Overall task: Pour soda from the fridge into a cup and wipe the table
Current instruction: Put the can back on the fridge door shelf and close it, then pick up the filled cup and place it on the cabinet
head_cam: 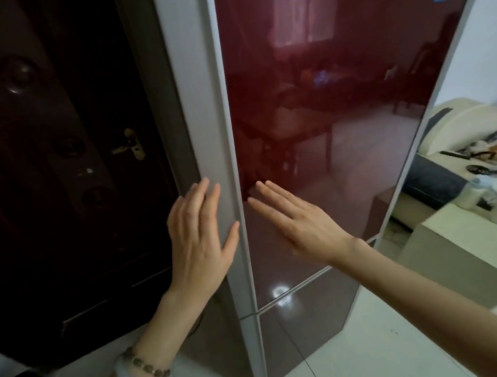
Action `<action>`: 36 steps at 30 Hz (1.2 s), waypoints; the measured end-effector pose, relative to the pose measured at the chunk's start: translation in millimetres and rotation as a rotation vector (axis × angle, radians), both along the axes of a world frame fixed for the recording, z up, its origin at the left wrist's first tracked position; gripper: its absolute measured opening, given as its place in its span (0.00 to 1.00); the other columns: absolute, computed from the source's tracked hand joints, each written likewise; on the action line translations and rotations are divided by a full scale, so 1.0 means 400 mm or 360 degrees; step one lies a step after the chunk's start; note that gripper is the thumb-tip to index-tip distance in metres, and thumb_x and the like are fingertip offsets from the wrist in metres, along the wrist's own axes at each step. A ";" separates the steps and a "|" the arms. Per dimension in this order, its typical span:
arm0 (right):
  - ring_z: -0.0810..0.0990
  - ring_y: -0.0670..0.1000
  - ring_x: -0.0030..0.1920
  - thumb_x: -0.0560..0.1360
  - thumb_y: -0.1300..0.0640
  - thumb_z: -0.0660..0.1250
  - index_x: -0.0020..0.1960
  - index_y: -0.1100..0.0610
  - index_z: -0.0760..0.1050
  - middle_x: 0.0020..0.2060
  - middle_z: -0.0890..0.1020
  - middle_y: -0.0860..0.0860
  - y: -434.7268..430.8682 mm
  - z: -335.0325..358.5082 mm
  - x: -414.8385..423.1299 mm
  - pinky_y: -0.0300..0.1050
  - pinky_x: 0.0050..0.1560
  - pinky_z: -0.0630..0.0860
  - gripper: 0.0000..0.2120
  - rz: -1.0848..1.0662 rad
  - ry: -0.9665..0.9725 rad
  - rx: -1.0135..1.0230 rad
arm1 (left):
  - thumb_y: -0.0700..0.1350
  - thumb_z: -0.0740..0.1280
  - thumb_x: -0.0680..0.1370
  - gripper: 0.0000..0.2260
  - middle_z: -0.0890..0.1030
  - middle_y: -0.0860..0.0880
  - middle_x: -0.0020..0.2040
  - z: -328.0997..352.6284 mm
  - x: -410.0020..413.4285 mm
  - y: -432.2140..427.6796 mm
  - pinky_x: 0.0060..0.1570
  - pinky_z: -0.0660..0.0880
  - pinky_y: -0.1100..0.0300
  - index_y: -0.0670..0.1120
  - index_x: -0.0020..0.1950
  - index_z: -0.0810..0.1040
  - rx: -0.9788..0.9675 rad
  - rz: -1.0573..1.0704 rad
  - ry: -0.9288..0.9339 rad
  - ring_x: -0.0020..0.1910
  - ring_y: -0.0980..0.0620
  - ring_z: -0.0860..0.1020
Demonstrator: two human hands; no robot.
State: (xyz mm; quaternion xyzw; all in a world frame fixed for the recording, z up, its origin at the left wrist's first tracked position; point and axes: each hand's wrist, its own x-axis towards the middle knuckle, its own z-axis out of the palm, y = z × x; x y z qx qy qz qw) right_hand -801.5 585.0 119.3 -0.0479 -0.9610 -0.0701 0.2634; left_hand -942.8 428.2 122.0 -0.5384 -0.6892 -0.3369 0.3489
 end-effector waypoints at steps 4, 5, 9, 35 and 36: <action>0.63 0.57 0.72 0.67 0.58 0.70 0.75 0.60 0.58 0.72 0.65 0.60 -0.058 -0.005 0.068 0.48 0.70 0.63 0.39 -0.0399 0.0058 -0.0214 | 0.49 0.68 0.75 0.31 0.65 0.42 0.72 -0.027 0.031 0.025 0.70 0.59 0.43 0.40 0.73 0.61 -0.0209 -0.0187 0.0242 0.71 0.44 0.62; 0.65 0.58 0.72 0.68 0.57 0.71 0.75 0.60 0.58 0.71 0.66 0.60 -0.072 -0.010 0.088 0.50 0.69 0.64 0.39 -0.0501 0.0048 -0.0225 | 0.50 0.69 0.75 0.32 0.65 0.42 0.72 -0.032 0.041 0.031 0.71 0.58 0.44 0.40 0.73 0.61 -0.0278 -0.0211 0.0243 0.72 0.44 0.62; 0.66 0.59 0.71 0.71 0.51 0.70 0.75 0.60 0.58 0.71 0.66 0.60 -0.121 -0.042 0.206 0.54 0.68 0.65 0.37 -0.0945 0.0001 -0.0267 | 0.51 0.73 0.70 0.38 0.66 0.40 0.72 -0.053 0.103 0.080 0.71 0.54 0.45 0.40 0.73 0.60 -0.0536 -0.0407 0.0221 0.72 0.44 0.60; 0.75 0.61 0.62 0.67 0.56 0.73 0.70 0.62 0.67 0.62 0.76 0.61 -0.573 -0.100 1.030 0.54 0.59 0.73 0.34 -0.3069 0.0388 -0.0560 | 0.52 0.74 0.68 0.38 0.73 0.40 0.66 -0.135 1.058 0.170 0.67 0.64 0.41 0.39 0.71 0.63 -0.0742 -0.2037 0.0596 0.65 0.42 0.72; 0.75 0.60 0.62 0.67 0.56 0.73 0.69 0.62 0.67 0.62 0.76 0.61 -0.584 -0.102 1.060 0.53 0.60 0.73 0.33 -0.3088 0.0398 -0.0553 | 0.52 0.75 0.67 0.38 0.73 0.40 0.66 -0.137 1.095 0.166 0.67 0.64 0.42 0.39 0.71 0.63 -0.0741 -0.2067 0.0600 0.64 0.42 0.73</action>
